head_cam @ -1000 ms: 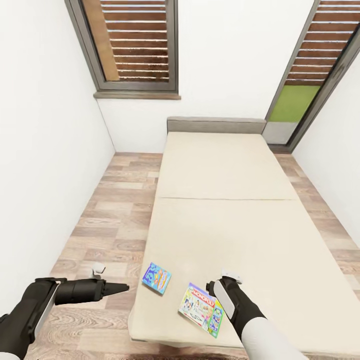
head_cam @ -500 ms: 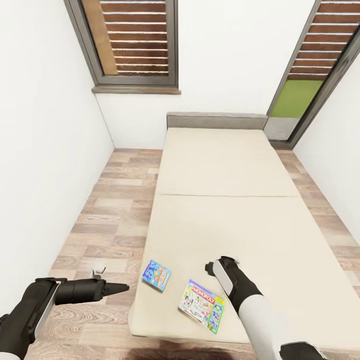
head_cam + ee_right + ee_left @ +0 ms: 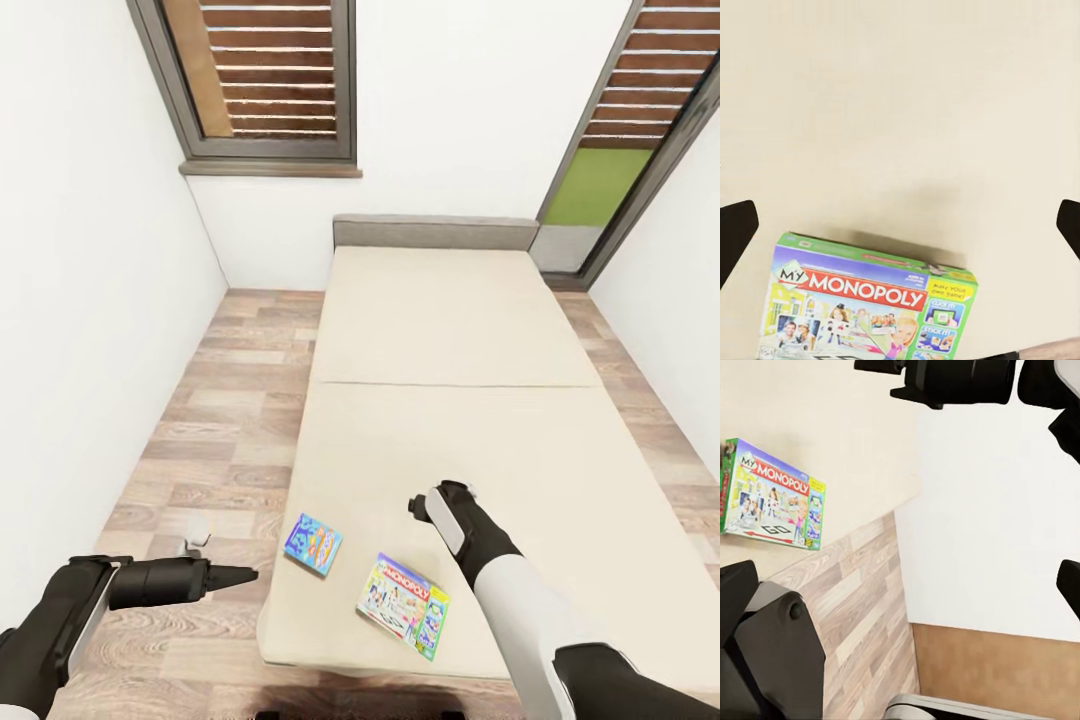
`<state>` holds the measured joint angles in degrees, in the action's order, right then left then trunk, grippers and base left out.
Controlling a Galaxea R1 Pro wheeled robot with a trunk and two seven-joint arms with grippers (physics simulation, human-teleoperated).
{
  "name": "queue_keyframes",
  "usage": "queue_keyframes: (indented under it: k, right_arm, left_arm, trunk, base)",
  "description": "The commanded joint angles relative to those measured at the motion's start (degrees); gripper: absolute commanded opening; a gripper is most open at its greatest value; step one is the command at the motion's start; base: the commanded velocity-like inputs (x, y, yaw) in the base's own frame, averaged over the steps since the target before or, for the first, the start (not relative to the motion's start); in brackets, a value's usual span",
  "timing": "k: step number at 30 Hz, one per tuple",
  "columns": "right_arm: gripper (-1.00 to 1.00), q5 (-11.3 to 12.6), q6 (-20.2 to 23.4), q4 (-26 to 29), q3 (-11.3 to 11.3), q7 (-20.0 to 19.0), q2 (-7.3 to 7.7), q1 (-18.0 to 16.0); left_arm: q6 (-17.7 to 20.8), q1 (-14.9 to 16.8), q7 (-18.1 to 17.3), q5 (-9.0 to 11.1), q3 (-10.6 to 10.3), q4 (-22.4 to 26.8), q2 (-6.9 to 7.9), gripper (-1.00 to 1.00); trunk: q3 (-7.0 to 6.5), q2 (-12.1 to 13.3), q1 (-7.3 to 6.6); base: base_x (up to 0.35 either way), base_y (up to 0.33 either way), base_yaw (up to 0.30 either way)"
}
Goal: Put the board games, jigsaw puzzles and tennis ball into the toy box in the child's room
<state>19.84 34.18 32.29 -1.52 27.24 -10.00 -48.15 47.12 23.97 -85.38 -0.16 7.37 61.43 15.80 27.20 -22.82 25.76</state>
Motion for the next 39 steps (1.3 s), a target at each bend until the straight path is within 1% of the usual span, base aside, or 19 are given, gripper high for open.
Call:
queue_keyframes:
  k: [1,5,10,19,34,39]
  right_arm:
    - [1.0,0.5,0.0,0.0,0.2,0.4,0.0,0.0]
    - [1.0,0.5,-0.2,0.0,1.3,0.4,0.1,0.0]
    - [1.0,0.5,-0.7,-0.1,1.8,0.3,0.41,0.4]
    - [1.0,0.4,-2.0,-0.4,1.8,0.3,0.48,0.5]
    - [1.0,-0.1,-2.4,-0.5,1.5,0.3,0.48,0.8]
    - [1.0,-0.2,-2.4,-0.5,1.5,0.3,0.44,0.9]
  left_arm:
    - [0.6,0.0,0.4,0.0,0.0,0.0,0.02,1.0]
    - [0.6,0.0,2.2,0.0,0.1,0.0,-0.08,1.0]
    - [0.6,0.0,3.0,0.0,0.1,0.0,-0.16,1.0]
    - [0.5,0.0,3.2,0.0,0.1,0.0,-0.15,1.0]
    - [-0.3,0.0,3.3,0.0,0.0,0.0,-0.4,1.0]
    - [-0.3,0.0,3.3,0.0,0.1,0.0,-0.39,1.0]
  trunk:
    - [0.18,-0.1,0.03]
    - [0.56,-0.1,0.03]
    - [1.03,-0.1,0.03]
    - [1.88,-0.1,0.03]
    - [3.3,-0.1,0.03]
    - [3.77,-0.1,0.03]
  base:
    - [0.0,0.0,0.0]
    - [0.0,0.0,0.0]
    - [0.0,0.0,0.0]
    - [0.0,0.0,0.0]
    - [0.0,0.002,0.0]
    - [0.0,0.162,0.0]
